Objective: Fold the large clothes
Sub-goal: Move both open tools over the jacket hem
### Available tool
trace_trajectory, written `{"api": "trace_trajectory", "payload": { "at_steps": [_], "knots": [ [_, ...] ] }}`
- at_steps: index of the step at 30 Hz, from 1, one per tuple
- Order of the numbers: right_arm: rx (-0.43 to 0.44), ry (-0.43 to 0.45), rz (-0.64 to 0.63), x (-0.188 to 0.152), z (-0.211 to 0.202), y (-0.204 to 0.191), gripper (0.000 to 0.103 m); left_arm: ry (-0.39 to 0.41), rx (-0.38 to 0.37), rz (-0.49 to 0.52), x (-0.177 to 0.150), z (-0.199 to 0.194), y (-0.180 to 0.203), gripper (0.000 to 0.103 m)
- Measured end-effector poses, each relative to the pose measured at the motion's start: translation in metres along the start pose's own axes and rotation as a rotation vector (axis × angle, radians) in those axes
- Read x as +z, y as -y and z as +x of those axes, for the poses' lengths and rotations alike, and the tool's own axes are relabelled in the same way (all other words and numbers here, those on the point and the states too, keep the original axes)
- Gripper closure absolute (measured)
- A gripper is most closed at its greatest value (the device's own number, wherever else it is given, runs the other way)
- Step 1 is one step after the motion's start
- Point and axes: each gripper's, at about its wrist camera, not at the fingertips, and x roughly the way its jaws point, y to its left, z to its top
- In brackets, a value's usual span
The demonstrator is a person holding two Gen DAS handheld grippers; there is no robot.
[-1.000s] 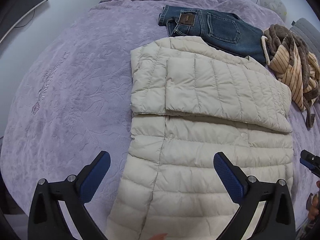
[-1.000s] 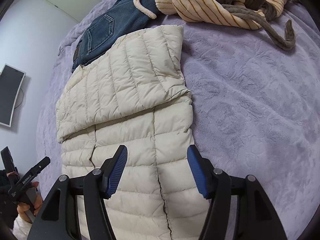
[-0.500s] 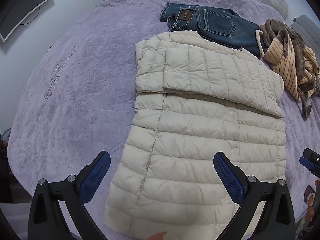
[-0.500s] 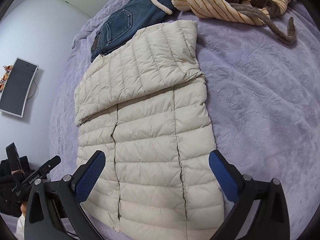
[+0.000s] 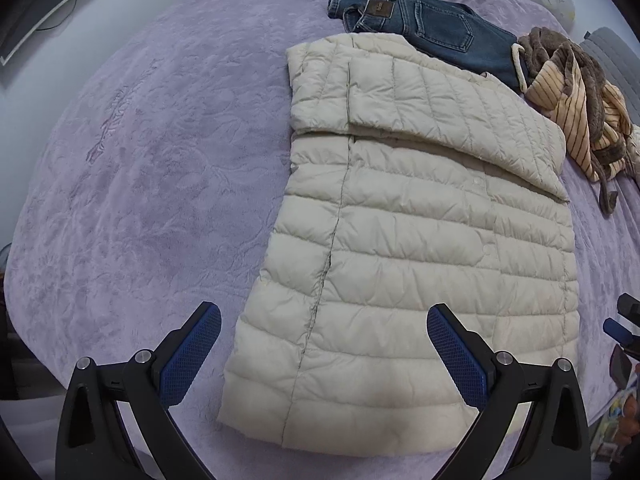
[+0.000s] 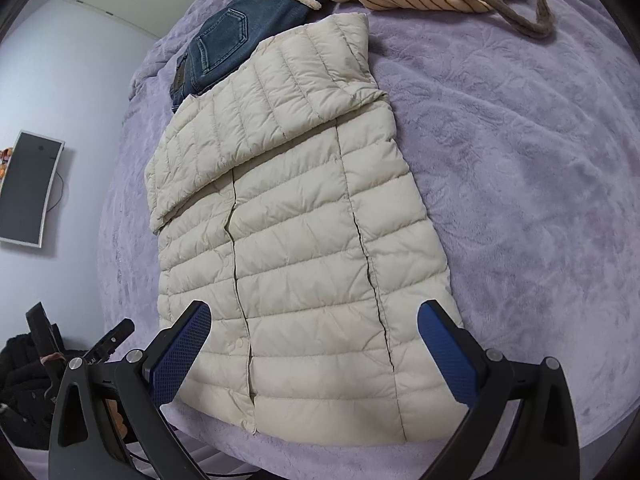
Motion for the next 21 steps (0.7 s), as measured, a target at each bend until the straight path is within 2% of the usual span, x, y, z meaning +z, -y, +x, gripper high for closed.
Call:
{"api": "trace_trajectory", "payload": {
  "at_steps": [7,17,21],
  "knots": [
    [0.005,-0.03,0.031,-0.036,0.009,-0.006,0.0,-0.027,-0.015,0.002,-0.03,0.003,-0.025,0.0],
    [-0.007,-0.034,0.102,-0.084,0.011,-0.002,0.0,-0.034,-0.025,0.033,-0.054,0.004,-0.049,0.0],
    [-0.014,-0.026,0.163,-0.097,0.01,0.015,0.0,-0.041,-0.082,0.013,-0.062,0.01,-0.064,0.0]
  ]
}}
